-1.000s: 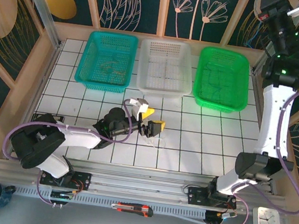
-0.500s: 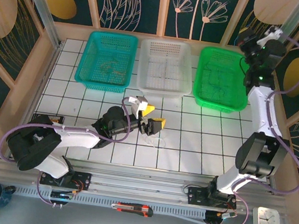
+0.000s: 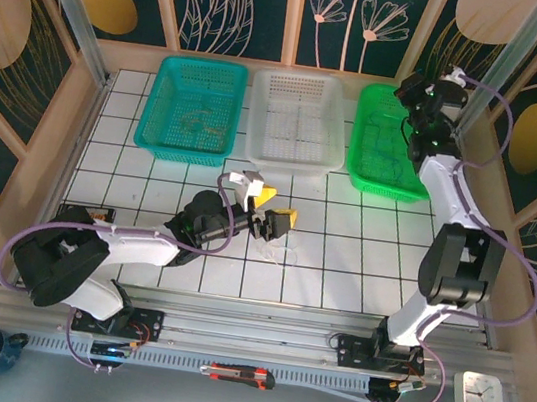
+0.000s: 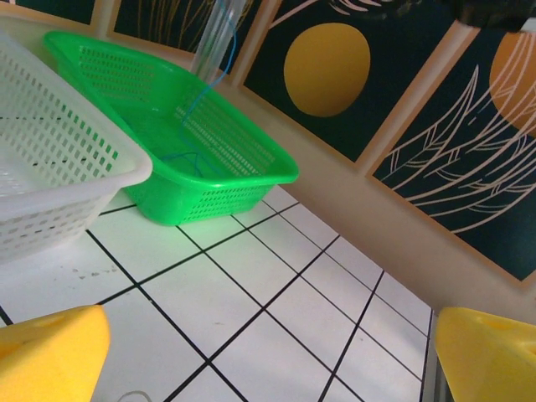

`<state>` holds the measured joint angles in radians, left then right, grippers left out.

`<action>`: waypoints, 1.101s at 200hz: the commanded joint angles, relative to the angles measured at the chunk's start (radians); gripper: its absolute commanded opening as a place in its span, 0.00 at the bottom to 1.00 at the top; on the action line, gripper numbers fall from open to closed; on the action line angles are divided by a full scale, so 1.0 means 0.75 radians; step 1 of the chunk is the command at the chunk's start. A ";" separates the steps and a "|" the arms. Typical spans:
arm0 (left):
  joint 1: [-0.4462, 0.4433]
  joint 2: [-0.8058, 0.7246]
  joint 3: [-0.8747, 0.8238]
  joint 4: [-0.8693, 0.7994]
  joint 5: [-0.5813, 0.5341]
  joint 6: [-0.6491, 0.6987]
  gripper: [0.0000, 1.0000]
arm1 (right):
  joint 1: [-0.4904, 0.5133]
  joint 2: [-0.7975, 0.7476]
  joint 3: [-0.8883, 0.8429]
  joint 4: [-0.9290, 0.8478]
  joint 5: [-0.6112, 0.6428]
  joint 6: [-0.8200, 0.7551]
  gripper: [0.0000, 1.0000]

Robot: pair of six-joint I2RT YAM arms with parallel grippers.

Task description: Untangle the cables

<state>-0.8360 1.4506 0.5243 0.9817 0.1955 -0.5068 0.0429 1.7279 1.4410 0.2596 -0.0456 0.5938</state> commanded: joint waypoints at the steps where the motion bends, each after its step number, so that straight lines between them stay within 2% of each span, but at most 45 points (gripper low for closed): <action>1: 0.008 -0.060 -0.011 0.012 -0.040 -0.036 0.99 | -0.004 0.125 -0.023 -0.010 0.184 -0.049 0.00; 16: 0.008 -0.078 -0.015 -0.014 -0.060 -0.040 0.99 | -0.018 0.203 0.011 -0.039 0.252 -0.070 0.00; 38: 0.009 -0.111 -0.032 -0.027 -0.087 -0.044 0.99 | -0.071 0.358 0.141 -0.158 0.254 -0.087 0.00; 49: 0.009 -0.129 -0.035 -0.044 -0.102 -0.046 0.99 | -0.101 0.426 0.230 -0.250 0.222 -0.103 0.17; 57: 0.008 -0.144 -0.036 -0.063 -0.120 -0.052 0.99 | -0.115 0.454 0.281 -0.309 0.199 -0.117 0.36; 66: 0.009 -0.158 -0.035 -0.094 -0.133 -0.057 0.99 | -0.120 0.447 0.295 -0.332 0.182 -0.140 0.51; 75: 0.009 -0.168 -0.035 -0.106 -0.136 -0.059 0.99 | -0.122 0.413 0.271 -0.310 0.161 -0.156 0.59; 90: 0.008 -0.182 -0.044 -0.104 -0.150 -0.068 0.99 | -0.120 0.335 0.210 -0.243 0.092 -0.170 0.66; 120: 0.008 -0.192 -0.049 -0.120 -0.170 -0.083 0.99 | -0.096 0.227 0.156 -0.240 -0.030 -0.159 0.68; 148: 0.009 -0.205 -0.058 -0.157 -0.201 -0.115 0.99 | -0.027 0.075 0.013 -0.192 -0.127 -0.129 0.68; 192: 0.030 -0.212 -0.088 -0.221 -0.273 -0.265 0.99 | 0.156 -0.242 -0.377 -0.134 -0.220 -0.111 0.68; 220: 0.072 -0.225 -0.090 -0.358 -0.286 -0.336 0.99 | 0.287 -0.415 -0.652 -0.135 -0.220 -0.099 0.67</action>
<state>-0.8093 1.3075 0.4702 0.8062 0.0132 -0.6792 0.1959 1.5074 1.0927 0.1532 -0.1867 0.5064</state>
